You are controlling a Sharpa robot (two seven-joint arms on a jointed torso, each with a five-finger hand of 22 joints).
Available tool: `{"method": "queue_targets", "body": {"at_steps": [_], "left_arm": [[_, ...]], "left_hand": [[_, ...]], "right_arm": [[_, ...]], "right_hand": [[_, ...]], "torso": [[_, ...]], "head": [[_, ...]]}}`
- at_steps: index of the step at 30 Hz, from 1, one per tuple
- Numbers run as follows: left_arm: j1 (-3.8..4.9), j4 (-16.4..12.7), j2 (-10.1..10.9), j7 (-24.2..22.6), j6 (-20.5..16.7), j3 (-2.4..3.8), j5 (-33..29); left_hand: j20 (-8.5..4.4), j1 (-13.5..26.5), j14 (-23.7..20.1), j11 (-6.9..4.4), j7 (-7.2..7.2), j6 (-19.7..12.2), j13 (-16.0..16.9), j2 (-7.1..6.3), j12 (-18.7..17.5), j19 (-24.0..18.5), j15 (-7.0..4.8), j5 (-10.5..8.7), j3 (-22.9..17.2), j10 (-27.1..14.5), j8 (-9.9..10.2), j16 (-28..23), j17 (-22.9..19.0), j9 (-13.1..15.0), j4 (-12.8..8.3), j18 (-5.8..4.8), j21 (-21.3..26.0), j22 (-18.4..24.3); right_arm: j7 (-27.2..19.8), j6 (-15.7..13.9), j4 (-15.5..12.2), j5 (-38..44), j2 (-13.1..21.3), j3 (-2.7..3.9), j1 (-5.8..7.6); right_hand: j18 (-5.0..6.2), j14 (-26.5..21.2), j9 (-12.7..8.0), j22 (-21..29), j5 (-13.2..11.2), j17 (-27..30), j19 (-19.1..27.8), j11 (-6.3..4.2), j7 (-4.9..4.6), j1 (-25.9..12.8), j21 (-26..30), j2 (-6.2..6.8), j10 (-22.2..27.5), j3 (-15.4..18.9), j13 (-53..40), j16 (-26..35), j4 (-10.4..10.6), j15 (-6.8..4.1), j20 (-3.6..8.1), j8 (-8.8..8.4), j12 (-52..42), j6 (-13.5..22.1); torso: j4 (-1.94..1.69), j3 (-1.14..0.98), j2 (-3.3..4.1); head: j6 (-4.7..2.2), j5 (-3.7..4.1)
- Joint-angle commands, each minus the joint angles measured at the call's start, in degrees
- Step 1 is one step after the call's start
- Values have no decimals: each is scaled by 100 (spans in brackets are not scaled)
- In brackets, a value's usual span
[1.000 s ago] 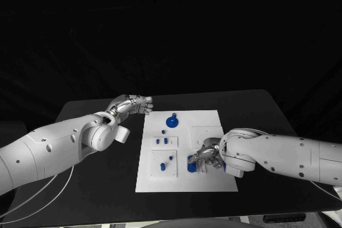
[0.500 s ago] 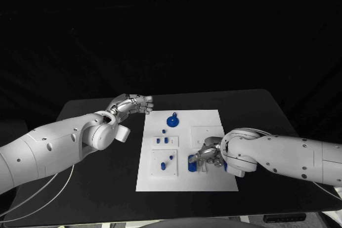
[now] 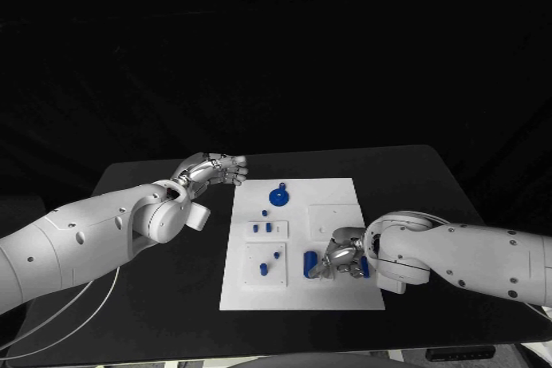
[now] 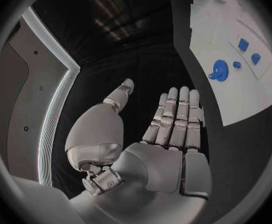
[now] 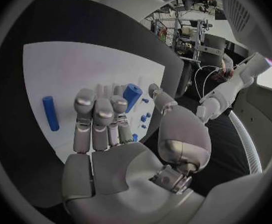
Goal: Assemble the parts on the task board
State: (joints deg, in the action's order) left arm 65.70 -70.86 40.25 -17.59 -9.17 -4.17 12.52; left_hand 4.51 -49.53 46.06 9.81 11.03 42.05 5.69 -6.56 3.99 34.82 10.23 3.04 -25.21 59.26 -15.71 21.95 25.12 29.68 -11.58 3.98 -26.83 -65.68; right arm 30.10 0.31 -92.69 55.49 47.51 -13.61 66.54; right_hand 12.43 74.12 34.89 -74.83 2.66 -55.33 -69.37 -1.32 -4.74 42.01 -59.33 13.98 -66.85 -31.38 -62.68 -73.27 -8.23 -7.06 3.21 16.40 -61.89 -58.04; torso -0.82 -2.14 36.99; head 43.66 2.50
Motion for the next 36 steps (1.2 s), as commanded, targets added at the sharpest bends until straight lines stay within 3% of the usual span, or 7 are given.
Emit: {"method": "queue_targets", "body": {"at_steps": [1, 11, 19, 20, 27, 30, 36], "left_arm": [[8, -12, -2, -30, 23, 3, -19], [8, -13, -8, -27, 24, 3, -19], [8, -10, 7, -14, 30, 3, -19], [8, -8, 6, -14, 30, 3, -19], [8, -7, 8, -43, -23, 2, -19], [8, -8, 14, -40, -16, 2, -19], [8, -9, 12, -42, -15, 2, -19]], "left_hand": [[-3, -14, -4, 35, 92, -21, -8, 51, 31, -13, 5, -20, 22, 18, -20, -38, 6, -6, -3, 66, 21, -8], [-2, -9, -2, 35, 91, -19, -10, 64, 32, -11, 6, -20, 24, 20, -23, -39, 9, -6, -2, 67, 23, -12], [-1, -7, -2, 35, 91, -19, -11, 73, 32, -10, 6, -20, 25, 20, -25, -40, 10, -7, -2, 68, 24, -15], [-1, -6, -3, 35, 91, -19, -12, 80, 32, -10, 6, -20, 25, 21, -26, -42, 11, -7, -2, 68, 25, -16], [-1, -4, -3, 35, 90, -19, -13, 87, 32, -10, 6, -20, 26, 21, -27, -43, 12, -7, -2, 69, 26, -17], [-1, -7, -2, 34, 90, -18, -14, 92, 32, -10, 6, -20, 25, 21, -28, -43, 13, -7, -5, 70, 27, -19], [-2, -11, -3, 34, 89, -18, -15, 96, 32, -10, 4, -20, 25, 22, -30, -44, 15, -7, -10, 70, 29, -21]], "right_arm": [[-122, 232, -17, 114, -3, 0, -4], [-31, 258, 81, 352, -148, -2, -9], [-11, 107, 138, 403, -178, -2, -15], [-11, 103, 147, 403, -184, -2, -15], [11, 174, 191, 407, -202, -1, -15], [35, 229, 193, 408, -216, -1, -15], [27, 360, 177, 360, -236, -2, -27]], "right_hand": [[257, 1, 6, 7, 23, -10, 28, -14, -20, -4, 31, -53, 5, 53, -7, 35, -8, -40, 6, -33, 28, -43], [256, 15, 8, 10, 15, -37, 9, -33, 1, 245, 21, -481, -35, 82, -6, 39, -229, -56, 12, -28, 28, -106], [255, 31, -14, 25, 16, -46, -2, -36, 5, 315, 33, -1024, -71, -358, 7, 54, 68, -54, -22, -41, 42, -157], [256, 37, -33, 10, 2, -64, -3, -42, -2, 372, 13, -1010, -87, -742, 6, 52, 188, -51, -47, -54, 45, -186], [257, 42, -52, -22, 14, -100, -10, -34, 4, 315, -36, -1245, -118, -1307, -1, 40, 279, -44, -89, -63, 42, -236], [246, 49, -74, -49, 31, -119, -7, -19, -2, 360, -74, -1262, -137, -1778, -3, 41, 15, -29, -114, -75, 45, -264], [257, 70, -102, -46, 137, -129, -30, -20, -8, 266, -91, -1305, -158, -1938, 1, 54, -147, -21, -144, -88, 55, -294]], "torso": [[-2, 3, 3], [-7, 7, 3], [-5, 8, -2], [-4, 8, -2], [-4, 10, -1], [-3, 9, -1], [-6, 7, -1]], "head": [[2, 4], [23, 22], [39, 15], [45, 5], [48, 5], [50, 4], [52, 10]]}}
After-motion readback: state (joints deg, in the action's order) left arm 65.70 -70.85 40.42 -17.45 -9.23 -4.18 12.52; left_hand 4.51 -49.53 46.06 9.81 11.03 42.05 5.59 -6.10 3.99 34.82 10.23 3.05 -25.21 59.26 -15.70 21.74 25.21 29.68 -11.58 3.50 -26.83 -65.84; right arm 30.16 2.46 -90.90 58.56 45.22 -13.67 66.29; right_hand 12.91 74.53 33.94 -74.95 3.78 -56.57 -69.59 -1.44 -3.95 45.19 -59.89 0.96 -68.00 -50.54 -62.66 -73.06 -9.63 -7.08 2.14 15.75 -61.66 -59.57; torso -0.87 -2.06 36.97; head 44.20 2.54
